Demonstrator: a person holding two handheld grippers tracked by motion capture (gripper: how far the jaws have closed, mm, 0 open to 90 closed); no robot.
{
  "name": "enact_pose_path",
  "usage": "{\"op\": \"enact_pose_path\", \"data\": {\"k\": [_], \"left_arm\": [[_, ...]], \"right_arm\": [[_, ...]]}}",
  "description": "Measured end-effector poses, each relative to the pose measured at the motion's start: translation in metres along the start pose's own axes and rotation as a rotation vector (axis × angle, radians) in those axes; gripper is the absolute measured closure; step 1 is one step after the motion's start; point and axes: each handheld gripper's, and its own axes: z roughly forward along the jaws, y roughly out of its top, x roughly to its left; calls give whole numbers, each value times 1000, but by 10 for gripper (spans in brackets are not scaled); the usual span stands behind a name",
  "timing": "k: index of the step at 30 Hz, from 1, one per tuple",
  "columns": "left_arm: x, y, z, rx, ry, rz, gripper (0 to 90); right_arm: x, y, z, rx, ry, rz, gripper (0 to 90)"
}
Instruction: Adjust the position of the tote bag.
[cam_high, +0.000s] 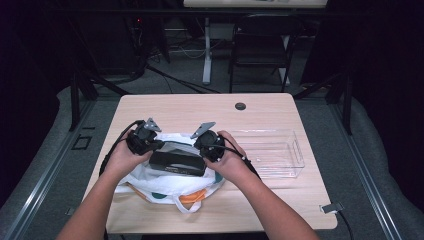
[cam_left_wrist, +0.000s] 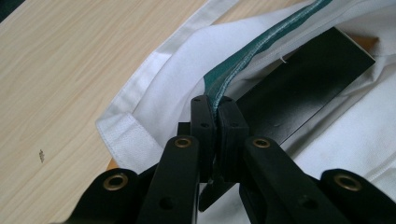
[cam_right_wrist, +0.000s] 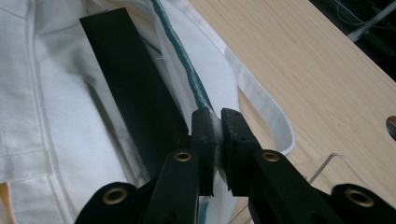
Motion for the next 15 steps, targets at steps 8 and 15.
{"op": "enact_pose_path", "data": {"k": [8, 15], "left_arm": [[1, 2, 6, 6, -1, -3, 872], [4, 3, 12, 9, -2, -12, 872]], "right_arm": [[-4, 0, 7, 11, -18, 2, 841], [-7, 0, 13, 19, -26, 6, 841]]}}
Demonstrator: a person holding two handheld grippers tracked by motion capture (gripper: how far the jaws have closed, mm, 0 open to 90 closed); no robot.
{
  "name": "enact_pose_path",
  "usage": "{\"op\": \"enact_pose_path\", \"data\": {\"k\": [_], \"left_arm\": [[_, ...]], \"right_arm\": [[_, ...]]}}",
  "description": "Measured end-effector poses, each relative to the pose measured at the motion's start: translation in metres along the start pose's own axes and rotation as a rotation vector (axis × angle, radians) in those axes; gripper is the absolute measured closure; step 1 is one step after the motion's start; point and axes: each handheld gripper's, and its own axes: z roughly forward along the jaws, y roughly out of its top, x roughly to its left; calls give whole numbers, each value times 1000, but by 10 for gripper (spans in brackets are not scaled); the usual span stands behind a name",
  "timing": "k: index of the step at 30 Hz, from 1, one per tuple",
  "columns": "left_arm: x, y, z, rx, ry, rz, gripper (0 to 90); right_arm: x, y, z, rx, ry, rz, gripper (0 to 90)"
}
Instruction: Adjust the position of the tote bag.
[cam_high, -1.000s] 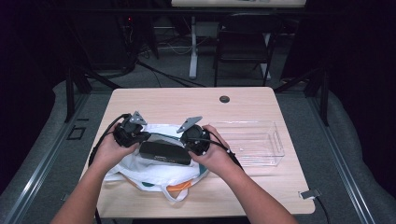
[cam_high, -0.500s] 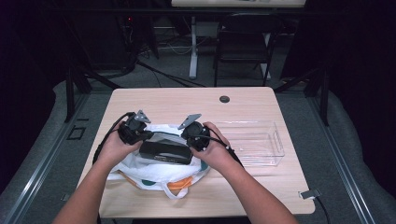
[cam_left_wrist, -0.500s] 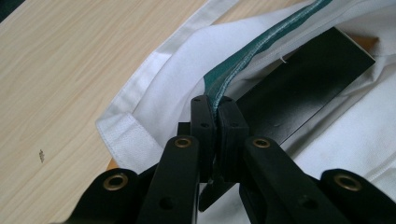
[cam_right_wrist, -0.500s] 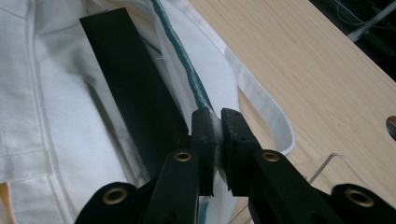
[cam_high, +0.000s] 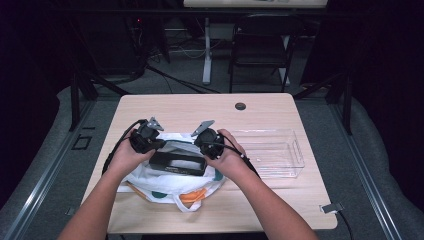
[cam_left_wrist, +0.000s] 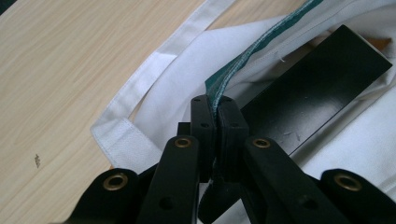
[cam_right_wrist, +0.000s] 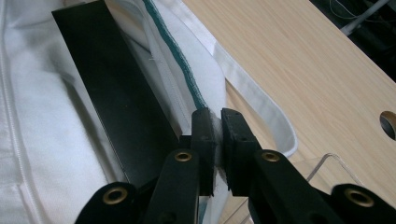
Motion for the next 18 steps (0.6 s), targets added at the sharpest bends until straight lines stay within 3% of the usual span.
{"op": "enact_pose_path", "data": {"k": [18], "left_arm": [[4, 5, 11, 4, 3, -7, 869]], "right_arm": [[-4, 0, 12, 30, -29, -9, 841]]}}
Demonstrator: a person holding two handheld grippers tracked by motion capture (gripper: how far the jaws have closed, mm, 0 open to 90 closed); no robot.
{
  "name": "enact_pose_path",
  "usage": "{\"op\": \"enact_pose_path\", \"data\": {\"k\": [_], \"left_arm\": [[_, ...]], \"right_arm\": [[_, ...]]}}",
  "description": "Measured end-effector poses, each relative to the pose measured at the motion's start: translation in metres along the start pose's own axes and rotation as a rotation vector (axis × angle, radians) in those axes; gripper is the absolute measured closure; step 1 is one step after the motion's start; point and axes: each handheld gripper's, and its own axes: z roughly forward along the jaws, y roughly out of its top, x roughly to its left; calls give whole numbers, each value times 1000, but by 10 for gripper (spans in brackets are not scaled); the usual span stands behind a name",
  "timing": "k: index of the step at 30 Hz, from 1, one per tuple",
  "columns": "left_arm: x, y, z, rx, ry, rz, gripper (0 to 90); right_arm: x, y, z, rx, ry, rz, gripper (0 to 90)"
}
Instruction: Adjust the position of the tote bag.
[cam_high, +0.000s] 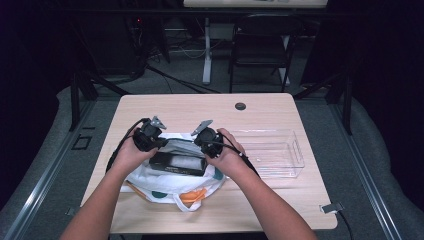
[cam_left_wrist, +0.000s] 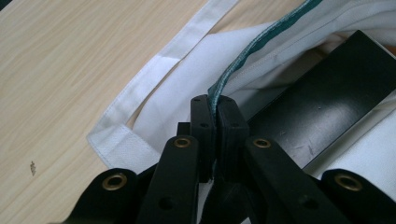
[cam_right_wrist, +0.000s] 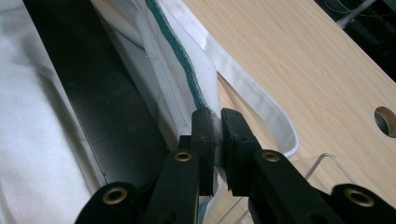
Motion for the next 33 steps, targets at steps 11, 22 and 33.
{"op": "enact_pose_path", "data": {"k": [11, 22, 33], "left_arm": [[2, 2, 6, 8, -10, -9, 869], [3, 4, 13, 22, -17, -15, 867], [2, 5, 18, 20, -18, -18, 861]], "right_arm": [[-3, -1, 7, 6, -7, 9, 840], [-6, -1, 14, 25, -13, 11, 840], [-9, -2, 22, 46, -17, 17, 839]]}}
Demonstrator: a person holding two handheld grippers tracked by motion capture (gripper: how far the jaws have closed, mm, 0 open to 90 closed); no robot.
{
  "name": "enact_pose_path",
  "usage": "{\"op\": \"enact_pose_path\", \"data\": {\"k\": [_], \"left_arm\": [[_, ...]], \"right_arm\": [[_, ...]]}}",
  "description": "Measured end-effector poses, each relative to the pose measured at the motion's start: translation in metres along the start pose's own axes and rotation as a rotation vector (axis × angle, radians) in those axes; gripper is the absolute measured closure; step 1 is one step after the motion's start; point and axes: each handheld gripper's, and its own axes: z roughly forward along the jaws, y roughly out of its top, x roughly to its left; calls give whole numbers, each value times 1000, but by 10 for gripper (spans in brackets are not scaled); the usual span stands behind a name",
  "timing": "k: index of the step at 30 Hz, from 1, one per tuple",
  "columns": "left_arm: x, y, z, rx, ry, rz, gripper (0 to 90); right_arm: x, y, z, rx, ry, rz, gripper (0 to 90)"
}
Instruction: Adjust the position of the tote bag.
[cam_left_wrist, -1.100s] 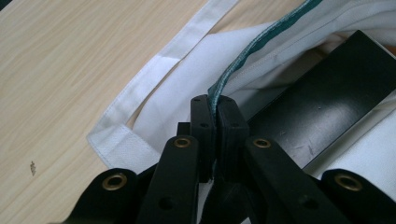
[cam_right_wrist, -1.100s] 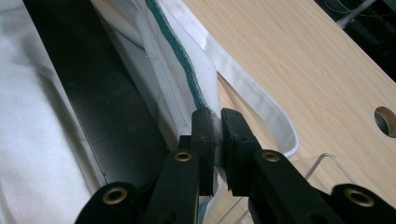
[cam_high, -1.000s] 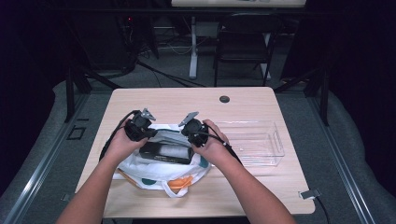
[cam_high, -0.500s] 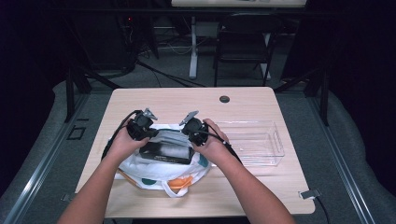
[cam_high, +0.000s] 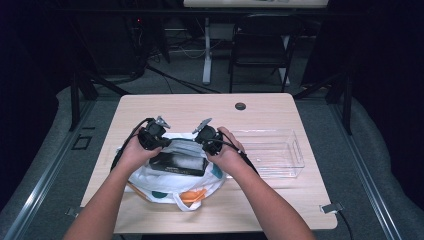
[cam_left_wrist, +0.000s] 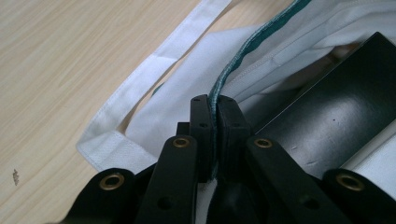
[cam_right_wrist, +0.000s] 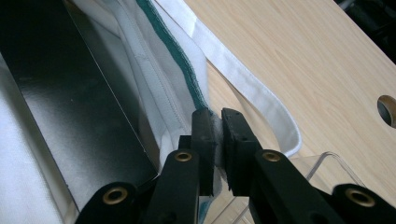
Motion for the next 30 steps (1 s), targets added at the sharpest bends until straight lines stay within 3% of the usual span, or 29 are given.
{"op": "enact_pose_path", "data": {"k": [10, 14, 20, 24, 27, 30], "left_arm": [[-1, 2, 5, 10, 9, 11, 849], [-4, 2, 2, 8, 35, 33, 789], [-2, -1, -12, -4, 43, 29, 642], [-4, -1, -28, -13, 64, 49, 573], [-6, -4, -39, -41, 67, 52, 550], [-7, -10, -46, -33, 75, 66, 540]], "right_arm": [[0, 0, 6, 20, -3, 0, 839], [-1, -1, 7, 16, -2, 11, 838], [-1, -1, 6, 18, -4, 6, 839], [-1, -1, 6, 20, -4, 4, 838], [-1, -1, 6, 12, -1, 12, 839], [0, -1, 5, 13, 1, 10, 839]]}}
